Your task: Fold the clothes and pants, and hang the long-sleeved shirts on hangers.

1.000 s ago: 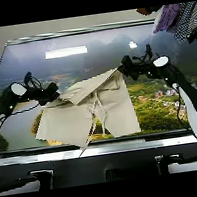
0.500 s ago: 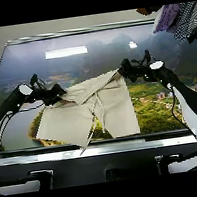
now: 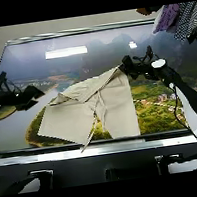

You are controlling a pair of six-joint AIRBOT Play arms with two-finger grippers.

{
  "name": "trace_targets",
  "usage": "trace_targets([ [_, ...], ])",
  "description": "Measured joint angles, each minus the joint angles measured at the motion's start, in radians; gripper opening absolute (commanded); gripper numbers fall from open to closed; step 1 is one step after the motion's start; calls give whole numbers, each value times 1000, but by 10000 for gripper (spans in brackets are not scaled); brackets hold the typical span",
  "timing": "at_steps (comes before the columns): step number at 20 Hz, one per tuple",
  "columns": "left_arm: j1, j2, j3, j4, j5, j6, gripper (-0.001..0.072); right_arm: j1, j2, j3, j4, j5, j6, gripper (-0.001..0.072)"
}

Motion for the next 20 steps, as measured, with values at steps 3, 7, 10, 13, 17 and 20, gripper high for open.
trace_targets([
  [3, 13, 184, -220, -52, -48, -4, 618, 0, 19, 0, -5, -3, 0, 31],
  [7, -35, 359, -500, -117, -43, -68, 618, 0, 31, 0, -16, 23, 0, 31],
  [10, -85, 402, -631, -137, 17, -95, 618, 0, 33, 0, -24, 51, 0, 31],
  [13, -127, 402, -697, -150, 87, -118, 618, 0, 34, 0, -38, 76, 1, 31],
  [17, -175, 343, -726, -157, 179, -136, 617, 0, 34, 0, -45, 92, 4, 31],
  [20, -212, 285, -732, -161, 232, -140, 614, 0, 34, 0, -47, 99, 5, 31],
])
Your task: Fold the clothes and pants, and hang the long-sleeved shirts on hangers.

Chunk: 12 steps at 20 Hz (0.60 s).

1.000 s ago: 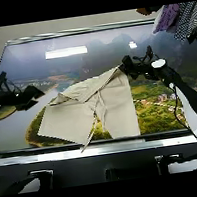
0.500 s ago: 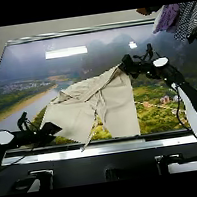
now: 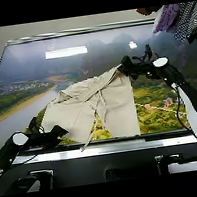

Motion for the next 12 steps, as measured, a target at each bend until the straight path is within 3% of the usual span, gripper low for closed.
trace_targets([
  [4, -40, -43, -2, -43, 95, -7, 593, 0, 0, 0, -2, 17, 3, 31],
  [5, -45, -48, -3, -53, 121, -7, 467, 0, 0, 0, -2, 21, 3, 31],
  [6, -49, -55, -4, -56, 151, -7, 213, 0, 0, 0, -2, 26, 3, 31],
  [7, -52, -63, -6, -50, 174, -6, 13, 0, 0, 0, -2, 27, 3, 31],
  [12, -57, -76, 8, -76, 224, -2, 10, 0, 18, 0, -48, 33, 52, 30],
])
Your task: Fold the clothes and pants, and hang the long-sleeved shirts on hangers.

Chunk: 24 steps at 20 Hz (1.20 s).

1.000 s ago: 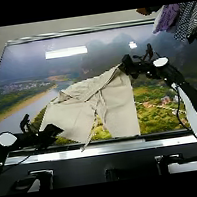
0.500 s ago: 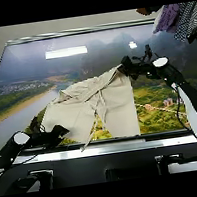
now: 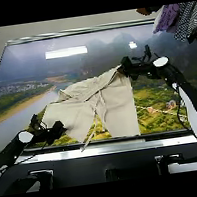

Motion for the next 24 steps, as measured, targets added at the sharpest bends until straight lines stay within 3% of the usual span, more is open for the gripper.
trace_targets([
  [5, 28, -18, 86, -2, 35, 22, 9, 0, 69, 0, -321, 45, 270, 28],
  [10, 138, -115, 247, 5, 26, 53, 9, 0, 159, 0, -744, 217, 565, 30],
  [17, 192, -349, 520, 10, 8, 95, 9, 1, 203, -23, -932, 458, 655, 30],
  [24, 167, -620, 880, 10, -14, 101, 9, 1, 216, -55, -942, 521, 673, 31],
])
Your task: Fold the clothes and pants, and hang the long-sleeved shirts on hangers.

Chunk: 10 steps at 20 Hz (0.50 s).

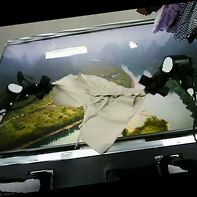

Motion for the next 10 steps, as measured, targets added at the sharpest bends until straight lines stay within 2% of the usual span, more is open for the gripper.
trace_targets([
  [4, -43, -150, 200, -1, -40, 0, 10, 0, 1, -46, 52, -48, 18, 29],
  [5, -54, -183, 237, -1, -56, 0, 39, 0, 1, -56, 64, -69, 24, 29],
  [6, -63, -208, 263, -1, -77, 1, 190, 0, 1, -65, 76, -90, 35, 29],
  [7, -69, -224, 282, -1, -93, 4, 406, 0, 1, -71, 83, -110, 46, 29],
  [8, -73, -233, 295, 0, -110, 7, 548, 0, 1, -76, 88, -129, 55, 29],
  [10, -66, -230, 312, 6, -160, 28, 560, 0, 1, -82, 97, -160, 71, 29],
])
